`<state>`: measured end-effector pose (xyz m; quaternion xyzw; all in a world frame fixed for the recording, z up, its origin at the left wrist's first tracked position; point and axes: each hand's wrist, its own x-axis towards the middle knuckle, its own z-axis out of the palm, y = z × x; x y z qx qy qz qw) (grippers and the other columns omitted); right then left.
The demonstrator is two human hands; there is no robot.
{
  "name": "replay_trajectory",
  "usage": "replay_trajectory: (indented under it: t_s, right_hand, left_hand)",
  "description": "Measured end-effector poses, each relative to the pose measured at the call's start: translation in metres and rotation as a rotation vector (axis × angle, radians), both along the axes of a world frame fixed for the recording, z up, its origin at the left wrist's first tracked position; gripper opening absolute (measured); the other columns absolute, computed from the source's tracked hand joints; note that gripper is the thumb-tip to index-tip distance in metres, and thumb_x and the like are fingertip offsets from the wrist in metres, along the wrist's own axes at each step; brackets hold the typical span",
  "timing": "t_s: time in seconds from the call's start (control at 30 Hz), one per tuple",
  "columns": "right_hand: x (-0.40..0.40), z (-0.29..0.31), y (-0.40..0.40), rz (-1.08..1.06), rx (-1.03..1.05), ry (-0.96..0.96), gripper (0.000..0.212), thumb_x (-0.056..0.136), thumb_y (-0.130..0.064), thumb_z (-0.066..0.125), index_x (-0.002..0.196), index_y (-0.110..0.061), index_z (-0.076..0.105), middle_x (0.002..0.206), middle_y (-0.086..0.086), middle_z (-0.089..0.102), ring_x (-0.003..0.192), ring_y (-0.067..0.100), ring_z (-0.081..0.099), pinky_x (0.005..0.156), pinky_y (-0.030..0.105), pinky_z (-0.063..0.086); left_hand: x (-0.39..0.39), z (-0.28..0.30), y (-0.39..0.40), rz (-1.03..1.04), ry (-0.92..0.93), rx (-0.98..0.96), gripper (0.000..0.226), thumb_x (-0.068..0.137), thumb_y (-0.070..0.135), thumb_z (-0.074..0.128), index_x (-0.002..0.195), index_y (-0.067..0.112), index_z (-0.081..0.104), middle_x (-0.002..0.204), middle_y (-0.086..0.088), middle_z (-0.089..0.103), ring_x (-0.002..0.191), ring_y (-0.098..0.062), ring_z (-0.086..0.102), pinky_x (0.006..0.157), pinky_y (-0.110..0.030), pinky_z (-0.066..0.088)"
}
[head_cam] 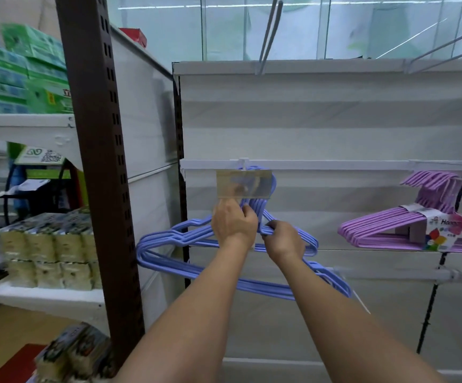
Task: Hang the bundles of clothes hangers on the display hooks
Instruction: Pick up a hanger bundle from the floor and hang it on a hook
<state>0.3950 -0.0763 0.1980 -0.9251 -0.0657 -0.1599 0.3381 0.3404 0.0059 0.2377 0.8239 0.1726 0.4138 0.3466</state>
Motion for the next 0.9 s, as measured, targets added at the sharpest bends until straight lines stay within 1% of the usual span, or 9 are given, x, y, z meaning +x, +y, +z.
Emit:
replay_trajectory:
  t_s: [0.17,0.27,0.33,0.47,0.53,0.63,0.7,0.8,0.9]
  right_hand:
    - [0.004,-0.007,0.016,0.020,-0.038,-0.021,0.020,0.088,-0.015,0.053,0.100,-0.024,0.066,0.101,0.006,0.068,0.100,0.030,0.061,0.067,0.029,0.039]
    - [0.007,-0.006,0.018,0.006,-0.051,-0.024,0.024,0.089,-0.013,0.052,0.104,-0.024,0.065,0.103,0.006,0.067,0.101,0.030,0.061,0.068,0.029,0.038]
    - [0.011,-0.005,0.015,-0.015,-0.039,-0.014,0.023,0.090,-0.014,0.051,0.105,-0.024,0.066,0.104,0.005,0.067,0.101,0.030,0.061,0.068,0.029,0.038]
    - [0.019,-0.008,0.009,0.001,-0.121,0.001,0.024,0.089,-0.014,0.051,0.106,-0.024,0.065,0.106,0.005,0.068,0.101,0.030,0.061,0.069,0.030,0.040]
    - [0.022,-0.011,0.003,0.057,-0.147,-0.011,0.024,0.089,-0.021,0.053,0.112,-0.024,0.061,0.112,0.003,0.067,0.105,0.028,0.060,0.074,0.031,0.042]
    - [0.025,-0.016,-0.009,0.220,-0.150,-0.031,0.057,0.089,-0.045,0.056,0.139,-0.023,0.040,0.134,-0.002,0.050,0.123,0.021,0.048,0.091,0.034,0.041]
    - [0.026,-0.022,-0.013,0.248,-0.154,-0.098,0.068,0.089,-0.058,0.048,0.145,-0.022,0.032,0.139,-0.003,0.041,0.128,0.019,0.042,0.096,0.036,0.039]
    - [0.032,-0.029,-0.012,0.199,-0.216,-0.176,0.057,0.096,-0.055,0.037,0.141,-0.021,0.037,0.136,0.001,0.044,0.125,0.021,0.043,0.093,0.037,0.040]
    - [0.039,-0.026,-0.006,0.189,-0.217,-0.176,0.051,0.098,-0.050,0.036,0.137,-0.018,0.043,0.133,0.004,0.045,0.119,0.024,0.047,0.087,0.037,0.042]
  left_hand:
    - [0.003,-0.007,0.006,-0.008,-0.044,0.039,0.022,0.091,0.011,0.046,0.106,0.001,0.058,0.105,-0.020,0.060,0.100,-0.037,0.054,0.074,-0.038,0.036]
    - [0.008,-0.016,0.020,0.004,-0.082,0.072,0.022,0.092,0.012,0.046,0.108,0.008,0.060,0.104,-0.015,0.063,0.100,-0.033,0.055,0.079,-0.038,0.039]
    - [0.012,-0.028,0.033,-0.013,0.013,0.189,0.026,0.097,0.023,0.042,0.114,0.013,0.059,0.111,-0.010,0.064,0.105,-0.029,0.054,0.087,-0.037,0.039]
    - [0.020,-0.056,0.051,-0.153,0.333,0.351,0.047,0.099,0.048,0.032,0.133,0.021,0.048,0.132,-0.004,0.053,0.122,-0.024,0.045,0.100,-0.039,0.037]
    - [0.025,-0.065,0.053,-0.211,0.381,0.411,0.047,0.099,0.049,0.031,0.135,0.023,0.044,0.134,-0.002,0.049,0.124,-0.023,0.042,0.100,-0.039,0.037]
    - [0.035,-0.066,0.055,-0.240,0.386,0.409,0.045,0.099,0.047,0.031,0.136,0.023,0.043,0.134,-0.003,0.047,0.124,-0.023,0.043,0.099,-0.041,0.039]
    - [0.041,-0.065,0.056,-0.246,0.382,0.401,0.045,0.100,0.047,0.031,0.136,0.022,0.043,0.133,-0.003,0.048,0.123,-0.023,0.044,0.098,-0.041,0.039]
    - [0.048,-0.064,0.055,-0.256,0.351,0.366,0.044,0.099,0.046,0.034,0.133,0.020,0.044,0.131,-0.002,0.051,0.121,-0.023,0.046,0.097,-0.041,0.040]
    - [0.054,-0.064,0.055,-0.211,0.319,0.353,0.046,0.099,0.045,0.036,0.136,0.018,0.042,0.136,-0.003,0.047,0.122,-0.024,0.046,0.097,-0.040,0.041]
